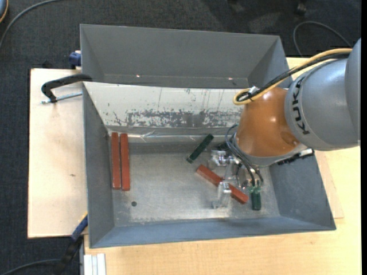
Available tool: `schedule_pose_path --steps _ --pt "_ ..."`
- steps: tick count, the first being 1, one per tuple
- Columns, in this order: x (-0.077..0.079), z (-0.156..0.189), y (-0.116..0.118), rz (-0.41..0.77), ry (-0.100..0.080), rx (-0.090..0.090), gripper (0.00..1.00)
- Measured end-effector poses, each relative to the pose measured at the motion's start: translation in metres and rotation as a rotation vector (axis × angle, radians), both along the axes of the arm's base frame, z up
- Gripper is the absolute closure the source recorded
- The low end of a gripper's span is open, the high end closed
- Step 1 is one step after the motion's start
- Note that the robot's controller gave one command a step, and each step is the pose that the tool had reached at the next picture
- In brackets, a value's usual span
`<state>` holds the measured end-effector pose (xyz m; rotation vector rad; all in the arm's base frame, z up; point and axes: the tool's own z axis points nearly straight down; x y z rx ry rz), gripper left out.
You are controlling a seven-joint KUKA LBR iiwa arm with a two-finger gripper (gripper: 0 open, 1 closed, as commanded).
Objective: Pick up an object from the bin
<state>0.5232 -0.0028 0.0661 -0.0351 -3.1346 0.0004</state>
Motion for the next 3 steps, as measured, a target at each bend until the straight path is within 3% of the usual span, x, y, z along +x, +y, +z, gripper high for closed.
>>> schedule_pose_path --steps 1,2,3 --pt "-0.005 0.035 0.007 -0.118 -0.013 0.001 0.00" --pt "-0.009 0.037 -0.014 -0.360 -0.010 0.000 0.00" --pt "-0.022 0.003 0.001 -0.541 -0.002 -0.001 0.00"
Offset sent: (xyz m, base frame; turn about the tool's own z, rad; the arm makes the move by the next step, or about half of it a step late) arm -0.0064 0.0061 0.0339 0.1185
